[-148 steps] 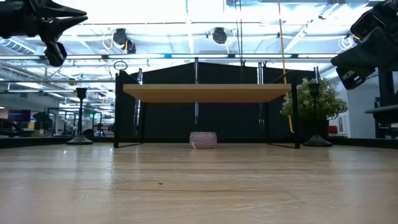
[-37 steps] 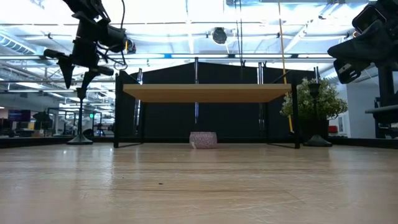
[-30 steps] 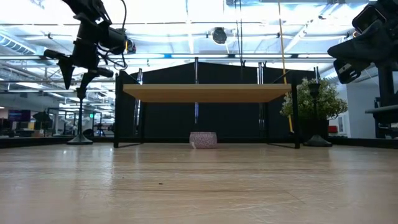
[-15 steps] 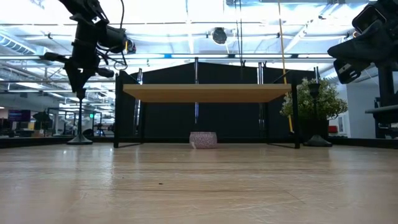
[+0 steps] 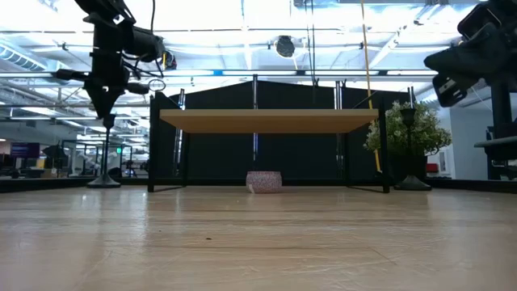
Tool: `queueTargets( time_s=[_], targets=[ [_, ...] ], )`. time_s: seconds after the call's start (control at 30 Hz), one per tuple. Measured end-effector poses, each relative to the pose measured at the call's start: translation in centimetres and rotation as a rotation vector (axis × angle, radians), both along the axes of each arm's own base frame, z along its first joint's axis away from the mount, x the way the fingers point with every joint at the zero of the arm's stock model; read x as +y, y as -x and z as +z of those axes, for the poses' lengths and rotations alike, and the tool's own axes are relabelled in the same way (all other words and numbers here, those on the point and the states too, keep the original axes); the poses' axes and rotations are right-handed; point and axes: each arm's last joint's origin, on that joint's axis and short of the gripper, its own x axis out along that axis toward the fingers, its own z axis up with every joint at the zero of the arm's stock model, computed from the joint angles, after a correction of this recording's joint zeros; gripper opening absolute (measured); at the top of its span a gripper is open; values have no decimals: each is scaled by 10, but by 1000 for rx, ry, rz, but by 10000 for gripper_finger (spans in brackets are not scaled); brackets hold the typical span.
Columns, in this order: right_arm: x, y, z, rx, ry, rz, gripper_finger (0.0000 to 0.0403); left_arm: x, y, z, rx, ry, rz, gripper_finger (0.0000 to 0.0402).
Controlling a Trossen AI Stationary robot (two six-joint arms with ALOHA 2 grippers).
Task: Pick & Place candle stick holders
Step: Put the top left black candle holder on the shelf
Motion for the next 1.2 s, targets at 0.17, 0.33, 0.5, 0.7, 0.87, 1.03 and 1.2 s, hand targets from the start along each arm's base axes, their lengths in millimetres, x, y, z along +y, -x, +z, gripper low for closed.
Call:
queueTargets(
  time_s=[0.17, 0.33, 0.5, 0.7, 0.87, 1.03, 1.2],
  targets=[
    [0, 0, 7, -82, -28, -1, 0, -1, 1, 2, -4, -5, 0, 14],
    [0, 0, 13, -142, -48, 0, 0, -1, 1, 2, -3, -6, 0, 14],
    [0, 0, 13, -144, -49, -1, 0, -1, 1, 2, -6, -5, 0, 14],
    [0, 0, 14, -147, -50, -1, 0, -3, 0, 3, -31, 6, -7, 14],
    [0, 0, 14, -150, -51, -1, 0, -7, 2, 8, -73, -1, -14, 11],
    [0, 0, 15, -152, -52, -1, 0, -15, 7, 15, -104, -15, -20, 4],
    [0, 0, 15, -153, -52, -1, 0, -20, 12, 20, -106, -28, -19, 1]
  ],
)
